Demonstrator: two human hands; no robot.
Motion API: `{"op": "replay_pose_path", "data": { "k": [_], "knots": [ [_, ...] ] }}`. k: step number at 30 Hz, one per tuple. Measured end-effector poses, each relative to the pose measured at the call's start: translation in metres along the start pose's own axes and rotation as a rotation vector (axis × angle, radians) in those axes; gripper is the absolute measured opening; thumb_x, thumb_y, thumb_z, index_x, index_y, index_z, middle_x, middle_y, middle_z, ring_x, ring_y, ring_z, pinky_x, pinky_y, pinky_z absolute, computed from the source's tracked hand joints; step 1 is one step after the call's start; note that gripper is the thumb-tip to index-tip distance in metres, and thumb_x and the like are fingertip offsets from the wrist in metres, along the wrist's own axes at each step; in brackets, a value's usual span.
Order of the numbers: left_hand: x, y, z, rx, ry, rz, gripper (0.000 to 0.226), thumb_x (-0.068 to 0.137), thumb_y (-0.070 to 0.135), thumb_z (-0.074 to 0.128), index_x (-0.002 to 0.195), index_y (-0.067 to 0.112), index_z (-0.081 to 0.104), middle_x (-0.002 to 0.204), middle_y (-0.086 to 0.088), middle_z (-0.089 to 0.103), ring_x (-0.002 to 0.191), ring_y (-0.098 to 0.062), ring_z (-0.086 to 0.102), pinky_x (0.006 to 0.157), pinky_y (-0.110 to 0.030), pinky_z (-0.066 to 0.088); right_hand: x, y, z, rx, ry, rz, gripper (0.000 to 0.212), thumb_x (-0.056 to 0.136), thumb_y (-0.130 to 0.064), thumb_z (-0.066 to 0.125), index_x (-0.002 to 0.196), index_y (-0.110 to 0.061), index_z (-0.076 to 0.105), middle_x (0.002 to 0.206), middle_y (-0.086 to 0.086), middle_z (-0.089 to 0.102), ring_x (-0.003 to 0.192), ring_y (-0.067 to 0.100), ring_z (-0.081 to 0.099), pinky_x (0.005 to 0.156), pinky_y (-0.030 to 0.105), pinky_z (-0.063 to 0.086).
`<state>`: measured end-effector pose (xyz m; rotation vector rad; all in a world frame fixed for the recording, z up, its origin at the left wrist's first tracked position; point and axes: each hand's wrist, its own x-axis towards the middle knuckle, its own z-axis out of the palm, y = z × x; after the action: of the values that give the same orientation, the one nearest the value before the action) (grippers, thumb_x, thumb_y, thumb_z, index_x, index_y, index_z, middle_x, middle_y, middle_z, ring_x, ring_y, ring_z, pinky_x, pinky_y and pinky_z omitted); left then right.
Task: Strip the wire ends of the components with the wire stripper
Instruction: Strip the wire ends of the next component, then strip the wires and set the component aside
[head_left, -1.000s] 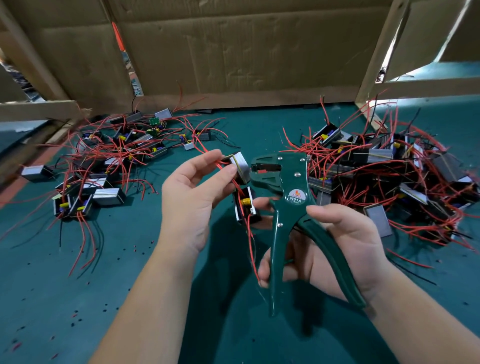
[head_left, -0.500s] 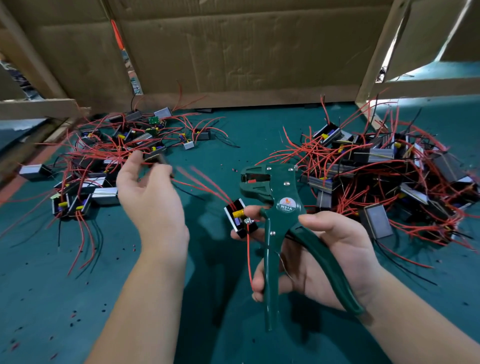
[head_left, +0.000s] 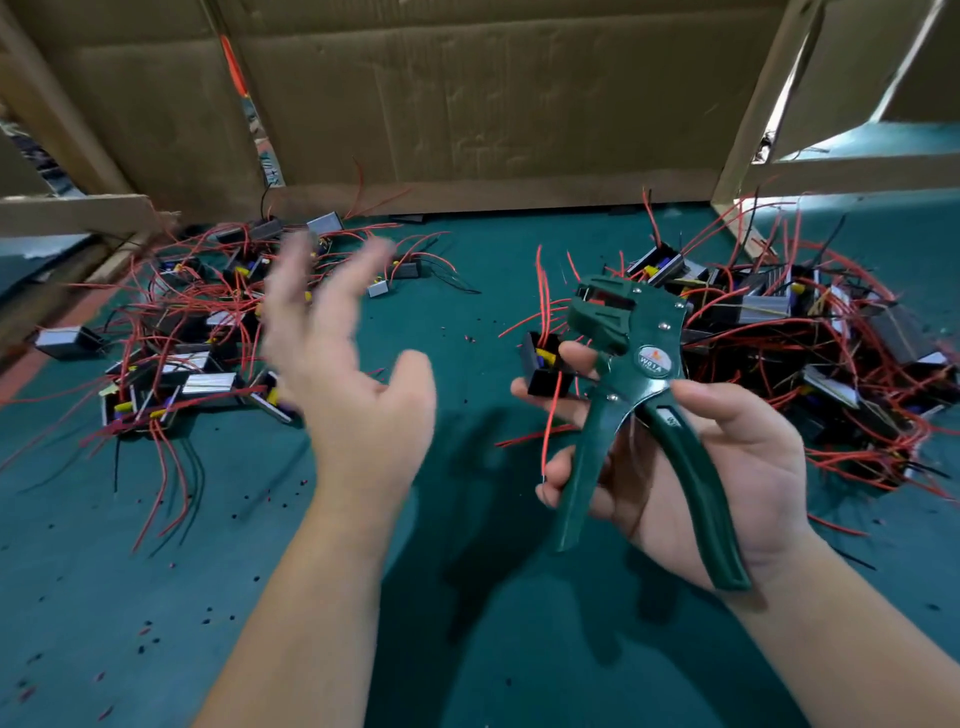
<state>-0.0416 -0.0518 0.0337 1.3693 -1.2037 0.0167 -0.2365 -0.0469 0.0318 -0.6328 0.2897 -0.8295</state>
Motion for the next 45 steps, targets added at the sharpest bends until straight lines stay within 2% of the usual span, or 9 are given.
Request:
{"op": "replay_pose_path", "data": {
  "k": [4,8,14,19,28,31,36,41,45],
  "knots": [
    [-0.007,0.011,0.002,-0.127,-0.512,0.226,0.054,0.070,0.000,0.061,0.112,0.034,0.063,0.132,0.014,0.053,0.131,-0.009,0.041,0.112,-0.038,0.029,0.000,-0.001,0.000,-0.009,-0.010,0.025,0.071,0.067,-0.031,0.062,0.132,-0.003,0.052,0.098,0.022,0.065,0.071,0.037,0.066,0.071,0.047,0.056],
    [-0.008,0.013,0.002,-0.256,-0.601,0.246,0.047,0.077,-0.004,0.064,0.112,0.028,0.063,0.110,0.022,0.067,0.113,0.003,0.056,0.102,-0.021,0.039,0.000,-0.004,-0.001,0.108,-0.072,0.049,0.057,0.072,-0.024,0.066,0.122,0.001,0.057,0.098,0.028,0.064,0.074,0.043,0.065,0.070,0.047,0.056],
    [-0.016,0.014,0.008,-0.274,-0.575,0.189,0.038,0.078,0.012,0.074,0.110,0.029,0.061,0.114,0.017,0.065,0.115,0.002,0.056,0.098,-0.014,0.038,0.001,-0.004,-0.004,0.119,-0.082,0.065,0.057,0.072,-0.024,0.069,0.122,0.001,0.058,0.101,0.027,0.063,0.076,0.042,0.065,0.075,0.051,0.056],
    [-0.025,0.017,0.014,-0.443,-0.444,-0.026,0.028,0.082,0.019,0.073,0.101,0.035,0.059,0.096,0.011,0.073,0.097,-0.008,0.068,0.079,-0.039,0.057,0.003,0.002,-0.002,0.102,-0.184,0.154,0.052,0.085,-0.027,0.054,0.127,0.004,0.051,0.107,0.026,0.064,0.085,0.043,0.064,0.084,0.052,0.051],
    [-0.015,0.015,0.011,-0.626,-0.435,-0.172,0.022,0.073,0.010,0.075,0.084,0.022,0.061,0.081,0.005,0.074,0.085,-0.011,0.071,0.060,-0.023,0.054,0.003,0.002,-0.005,0.118,-0.201,0.175,0.060,0.081,-0.034,0.059,0.133,-0.005,0.050,0.102,0.018,0.063,0.082,0.033,0.061,0.077,0.041,0.049],
    [-0.018,0.014,0.011,-0.609,-0.430,-0.150,0.015,0.077,0.014,0.075,0.083,0.027,0.069,0.083,0.003,0.073,0.087,-0.017,0.071,0.071,-0.041,0.058,0.003,0.004,-0.005,0.070,-0.169,0.161,0.062,0.077,-0.036,0.062,0.131,-0.007,0.054,0.102,0.016,0.062,0.078,0.032,0.062,0.075,0.041,0.051],
    [-0.021,0.016,0.011,-0.694,-0.458,-0.261,0.005,0.083,0.017,0.072,0.086,0.021,0.073,0.081,-0.010,0.071,0.081,-0.031,0.071,0.057,-0.050,0.058,0.004,0.007,-0.002,0.071,-0.176,0.170,0.066,0.077,-0.034,0.058,0.136,-0.005,0.050,0.111,0.023,0.060,0.077,0.036,0.065,0.078,0.046,0.052],
    [-0.016,0.019,0.013,-0.774,-0.452,-0.371,0.012,0.089,0.019,0.059,0.081,0.025,0.064,0.063,0.010,0.061,0.067,-0.017,0.068,0.047,-0.019,0.046,0.004,0.011,0.000,-0.002,-0.058,0.168,0.070,0.065,-0.032,0.066,0.129,-0.005,0.058,0.100,0.027,0.066,0.073,0.038,0.066,0.073,0.049,0.056],
    [-0.009,0.012,0.012,-0.717,-0.374,-0.476,0.013,0.083,0.022,0.063,0.072,0.028,0.067,0.056,0.011,0.054,0.051,-0.008,0.057,0.046,-0.018,0.038,0.003,0.015,0.001,-0.052,0.022,0.148,0.081,0.057,-0.029,0.075,0.131,-0.003,0.053,0.089,0.029,0.064,0.071,0.040,0.065,0.071,0.051,0.055]
  ]
}}
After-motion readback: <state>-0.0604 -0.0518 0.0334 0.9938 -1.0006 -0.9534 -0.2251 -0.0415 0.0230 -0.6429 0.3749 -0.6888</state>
